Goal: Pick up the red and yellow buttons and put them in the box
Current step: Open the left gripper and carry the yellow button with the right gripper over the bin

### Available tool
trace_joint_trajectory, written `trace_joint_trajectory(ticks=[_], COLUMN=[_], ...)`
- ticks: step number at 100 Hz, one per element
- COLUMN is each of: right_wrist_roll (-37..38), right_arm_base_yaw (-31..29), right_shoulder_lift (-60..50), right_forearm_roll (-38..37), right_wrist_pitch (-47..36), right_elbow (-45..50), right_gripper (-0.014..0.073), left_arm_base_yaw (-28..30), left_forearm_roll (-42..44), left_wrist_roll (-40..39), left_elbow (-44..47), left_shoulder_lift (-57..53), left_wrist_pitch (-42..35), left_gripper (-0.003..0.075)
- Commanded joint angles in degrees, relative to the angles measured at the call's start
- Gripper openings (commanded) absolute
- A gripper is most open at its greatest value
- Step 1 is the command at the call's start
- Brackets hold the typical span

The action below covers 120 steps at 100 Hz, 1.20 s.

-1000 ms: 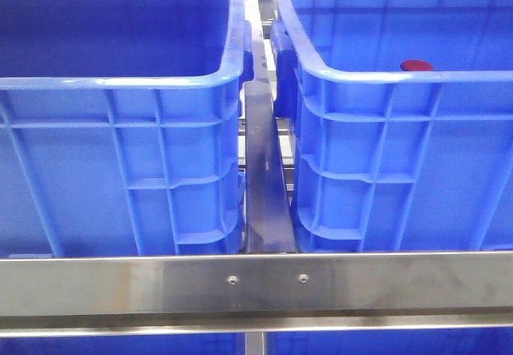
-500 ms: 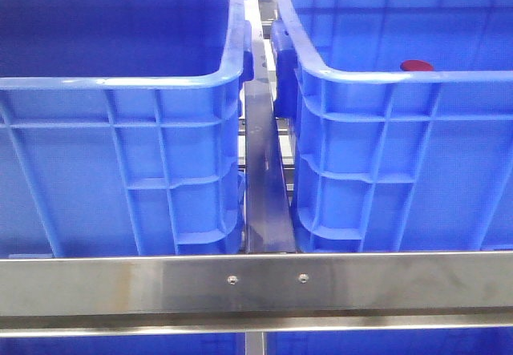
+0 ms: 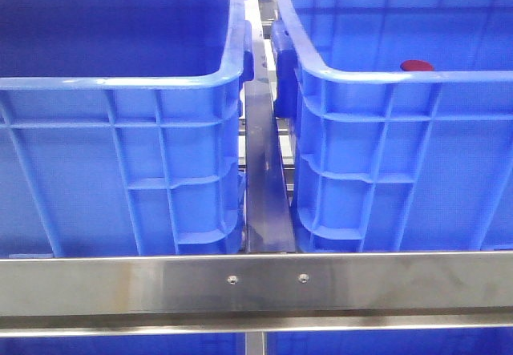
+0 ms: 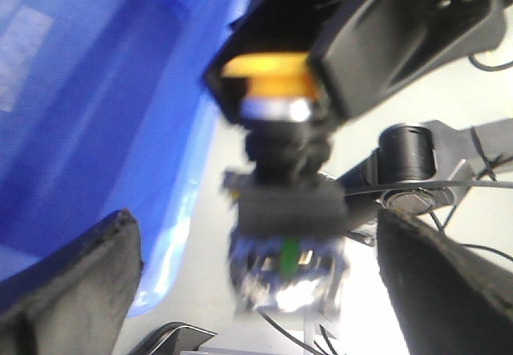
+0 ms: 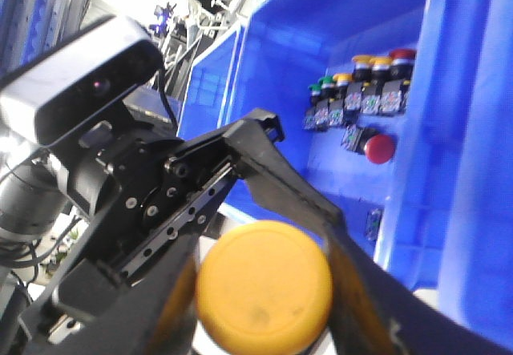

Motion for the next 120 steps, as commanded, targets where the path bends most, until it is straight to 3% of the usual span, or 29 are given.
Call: trace_joint_trajectory(ticks=[1, 32, 56, 92, 120], right_wrist_roll=[-0.71, -7.35, -13.90, -15.96, -20.68], right_arm_base_yaw=[-2.92, -12.91, -14.52, -14.52, -14.32], right_shoulder_lift=[-0.84, -0.84, -0.84, -0.78, 4.31], right_forearm_roll=[3.68, 3.63, 1.75, -10.59, -11.33], right_wrist_pitch=[2.45, -1.05, -11.34, -29.50, -41.41], right_elbow=[-2.04, -2.04, -2.23, -6.30, -7.37], right_gripper=[0.0234, 0.0234, 0.0234, 0.0234, 0.0234], left_arm_base_yaw=[0.13, 0.13, 0.13, 0.13, 0.13], left_forearm_roll=[-4.49, -4.49, -4.49, -4.49, -4.91], left_wrist_roll=[-0.87, -0.87, -0.87, -0.87, -0.87], left_elbow=[-1.70, -1.70, -1.70, -1.70, -1.70], left_shoulder_lift=[-2.63, -2.63, -2.63, -2.63, -2.63], left_wrist_pitch=[2.57, 2.57, 2.57, 2.57, 2.57], left_gripper=[0.0563, 0.0540, 0.0368, 0.0099, -0.0006])
